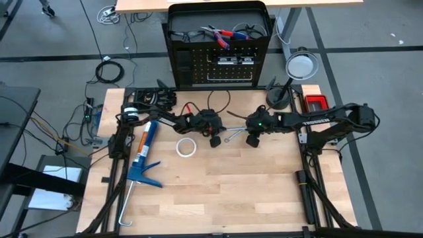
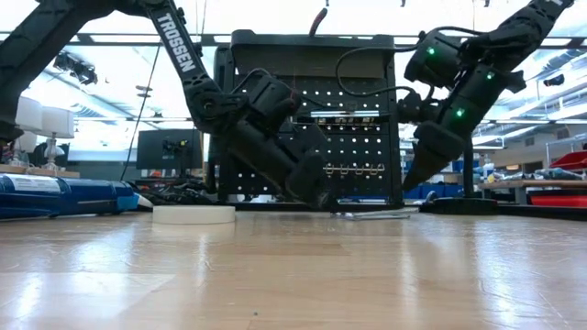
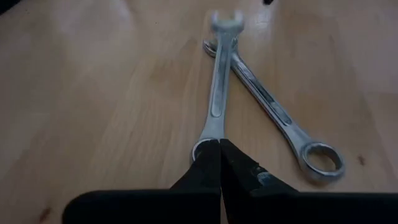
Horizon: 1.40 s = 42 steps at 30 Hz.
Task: Hang tools onto peg board
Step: Hang the right silver wrench on the black peg board
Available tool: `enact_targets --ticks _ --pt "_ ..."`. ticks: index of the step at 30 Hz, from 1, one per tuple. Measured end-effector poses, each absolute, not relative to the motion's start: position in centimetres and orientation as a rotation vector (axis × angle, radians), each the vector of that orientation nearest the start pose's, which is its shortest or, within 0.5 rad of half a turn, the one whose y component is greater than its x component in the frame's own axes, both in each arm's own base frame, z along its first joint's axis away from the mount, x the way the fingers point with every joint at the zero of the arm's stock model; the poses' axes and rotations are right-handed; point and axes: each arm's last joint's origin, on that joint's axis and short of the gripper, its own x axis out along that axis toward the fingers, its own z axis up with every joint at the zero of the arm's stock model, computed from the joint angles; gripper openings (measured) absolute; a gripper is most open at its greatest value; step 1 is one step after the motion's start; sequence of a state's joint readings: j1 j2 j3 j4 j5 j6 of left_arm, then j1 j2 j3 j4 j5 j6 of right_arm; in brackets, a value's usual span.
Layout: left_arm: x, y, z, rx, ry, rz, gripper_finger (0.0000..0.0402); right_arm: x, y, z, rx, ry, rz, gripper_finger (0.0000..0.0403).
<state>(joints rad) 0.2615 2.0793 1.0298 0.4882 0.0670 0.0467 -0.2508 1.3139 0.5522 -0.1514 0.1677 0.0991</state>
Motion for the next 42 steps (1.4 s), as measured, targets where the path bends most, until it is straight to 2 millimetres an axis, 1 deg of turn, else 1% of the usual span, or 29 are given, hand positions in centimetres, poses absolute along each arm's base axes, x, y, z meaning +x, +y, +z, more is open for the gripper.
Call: enact_targets --ticks 6,9,12,20,25,30,35,38,42 --pt "39.0 10.2 9.4 -0.054 0.603 0.176 0.0 22.6 -6.3 16.5 0.038 0.842 -0.403 0.0113" --pt "39.1 10.1 9.5 -0.054 0.598 0.165 0.0 22.6 -6.4 16.3 -0.022 0.865 -0.375 0.0123" --pt "39.1 10.0 9.5 -0.053 0.591 0.159 0.0 22.6 -6.6 15.9 -0.015 0.883 -0.341 0.0145" --pt "39.1 9.9 9.4 -0.054 0.595 0.15 0.0 22.4 -7.6 14.5 -0.006 0.959 -0.358 0.0222" --pt "39.1 9.9 9.4 -0.058 0.591 0.137 0.0 22.7 -7.7 13.1 0.026 1.006 -0.295 0.0241" --pt "39.1 9.9 9.4 -0.06 0.594 0.135 0.0 23.3 -7.7 12.1 0.04 1.019 -0.262 0.0233" --pt "39.1 9.9 9.4 -0.06 0.592 0.134 0.0 23.4 -7.8 11.9 0.041 1.017 -0.263 0.0215" --pt "39.1 9.9 9.4 -0.06 0.593 0.134 0.0 23.3 -7.7 12.1 0.035 1.015 -0.264 0.0188" --pt "39.1 9.9 9.4 -0.06 0.592 0.134 0.0 23.2 -7.7 12.3 0.02 1.022 -0.266 0.0133"
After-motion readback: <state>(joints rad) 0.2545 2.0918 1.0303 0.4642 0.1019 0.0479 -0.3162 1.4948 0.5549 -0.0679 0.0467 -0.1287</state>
